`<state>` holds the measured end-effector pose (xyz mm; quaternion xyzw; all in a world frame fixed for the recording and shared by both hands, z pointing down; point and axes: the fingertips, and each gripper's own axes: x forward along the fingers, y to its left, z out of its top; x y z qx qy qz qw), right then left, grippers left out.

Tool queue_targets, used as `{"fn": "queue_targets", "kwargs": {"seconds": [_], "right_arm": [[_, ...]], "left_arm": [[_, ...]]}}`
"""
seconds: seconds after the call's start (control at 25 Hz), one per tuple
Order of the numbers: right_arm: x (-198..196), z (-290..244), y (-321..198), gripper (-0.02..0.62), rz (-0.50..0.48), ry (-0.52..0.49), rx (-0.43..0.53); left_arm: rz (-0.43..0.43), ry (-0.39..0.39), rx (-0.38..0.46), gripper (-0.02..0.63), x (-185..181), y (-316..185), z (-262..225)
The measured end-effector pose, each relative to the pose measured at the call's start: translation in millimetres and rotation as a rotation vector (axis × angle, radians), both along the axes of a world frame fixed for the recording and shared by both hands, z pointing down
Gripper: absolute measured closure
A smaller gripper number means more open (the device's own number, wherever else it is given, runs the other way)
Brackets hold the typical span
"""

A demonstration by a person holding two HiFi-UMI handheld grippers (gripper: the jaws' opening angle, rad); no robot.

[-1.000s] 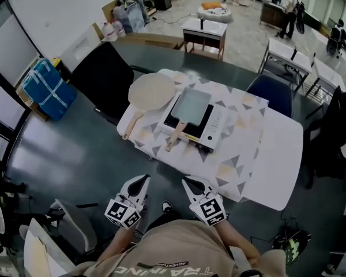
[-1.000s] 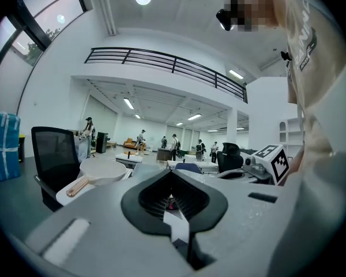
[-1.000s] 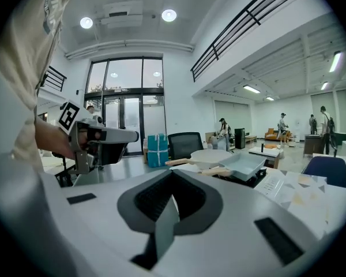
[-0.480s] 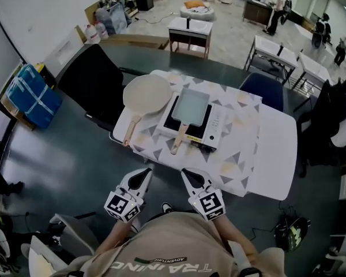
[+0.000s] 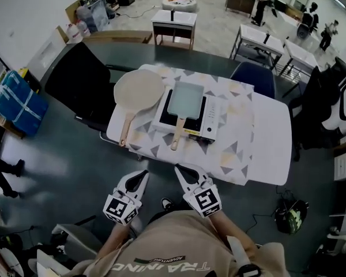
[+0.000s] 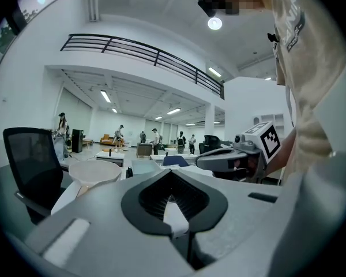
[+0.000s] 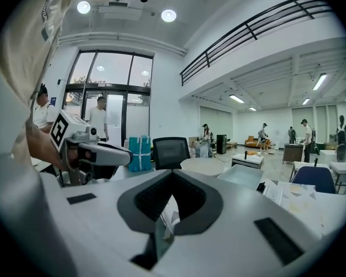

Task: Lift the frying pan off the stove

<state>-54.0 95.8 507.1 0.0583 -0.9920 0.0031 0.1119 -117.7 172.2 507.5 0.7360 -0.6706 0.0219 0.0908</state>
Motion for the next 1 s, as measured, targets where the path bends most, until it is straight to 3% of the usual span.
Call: {"fn": "queue_targets", "kwargs": {"seconds": [0.28,0.44,0.64,1.0], "right_arm": [[2.7,8.1,-13.0,0.594,0.030,0.019,-0.004],[-0.2,21.4,-31.9,0.594,0.048,0.032,-0.025],[-20.1,18.3,-64.0,0.594,0.048,0.007,-0.034],[-54.0,21.6,-135.7,0.594,0.049,0.006,-0.018]], "left_arm": [[0.036,0.052,-0.005,0.607,-4.3,-23.2,7.7],[0.055,0.044,-0.017,0.607,-10.1,-41.3,7.8],[0.051,0.043,-0.051,0.607,-26.3,-69.0,13.4],[0.119,0.064,-0.079,0.607,-51.1,-144.8,17.8]]}}
